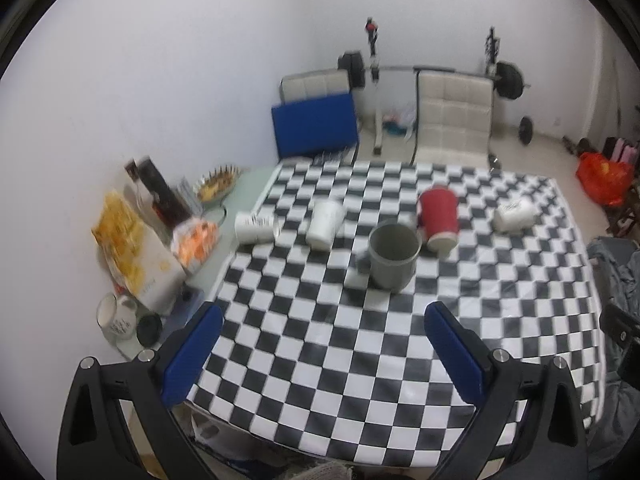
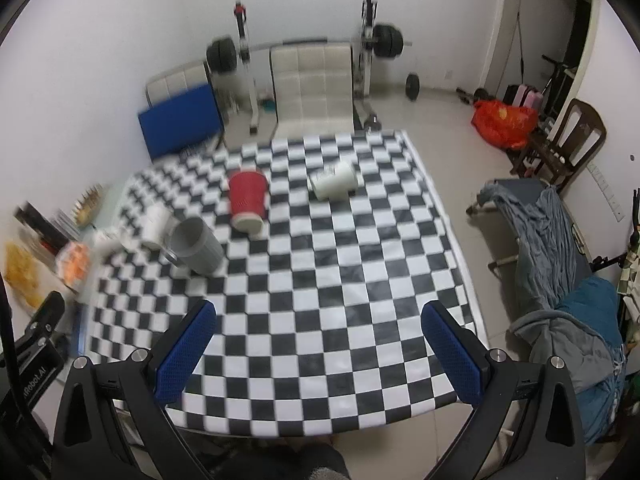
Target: Flip cup upright
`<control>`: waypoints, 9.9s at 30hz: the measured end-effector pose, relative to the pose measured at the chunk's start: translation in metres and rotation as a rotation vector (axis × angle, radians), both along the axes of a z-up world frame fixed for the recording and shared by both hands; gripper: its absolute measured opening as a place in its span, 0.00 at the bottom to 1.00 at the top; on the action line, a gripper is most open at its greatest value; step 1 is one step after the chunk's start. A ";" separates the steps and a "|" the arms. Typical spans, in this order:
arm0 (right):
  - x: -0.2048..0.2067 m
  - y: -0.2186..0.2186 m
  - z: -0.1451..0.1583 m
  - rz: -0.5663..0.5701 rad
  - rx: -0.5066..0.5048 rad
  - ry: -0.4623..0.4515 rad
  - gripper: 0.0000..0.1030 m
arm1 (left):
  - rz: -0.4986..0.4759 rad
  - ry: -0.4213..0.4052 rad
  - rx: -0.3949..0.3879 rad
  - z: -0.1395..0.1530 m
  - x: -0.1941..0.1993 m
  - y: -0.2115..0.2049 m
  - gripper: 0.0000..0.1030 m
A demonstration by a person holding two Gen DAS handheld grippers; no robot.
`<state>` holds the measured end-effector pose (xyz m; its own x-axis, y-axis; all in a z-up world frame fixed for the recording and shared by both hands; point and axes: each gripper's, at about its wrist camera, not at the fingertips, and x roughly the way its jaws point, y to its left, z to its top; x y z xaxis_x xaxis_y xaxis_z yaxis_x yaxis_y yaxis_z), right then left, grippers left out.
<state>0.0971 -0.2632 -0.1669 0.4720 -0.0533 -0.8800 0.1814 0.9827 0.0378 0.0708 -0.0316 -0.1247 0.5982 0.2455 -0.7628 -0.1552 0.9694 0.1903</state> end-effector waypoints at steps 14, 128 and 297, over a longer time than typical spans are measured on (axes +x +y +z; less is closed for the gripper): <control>0.085 0.023 -0.136 0.087 -0.006 0.165 1.00 | 0.055 0.117 -0.057 -0.095 0.074 0.014 1.00; 0.032 -0.029 -0.210 -0.047 0.124 0.343 1.00 | -0.216 0.201 -0.223 -0.138 0.046 -0.043 0.91; -0.109 0.053 0.168 0.034 -0.137 -0.102 0.87 | -0.146 0.000 -0.176 0.118 -0.089 0.007 0.93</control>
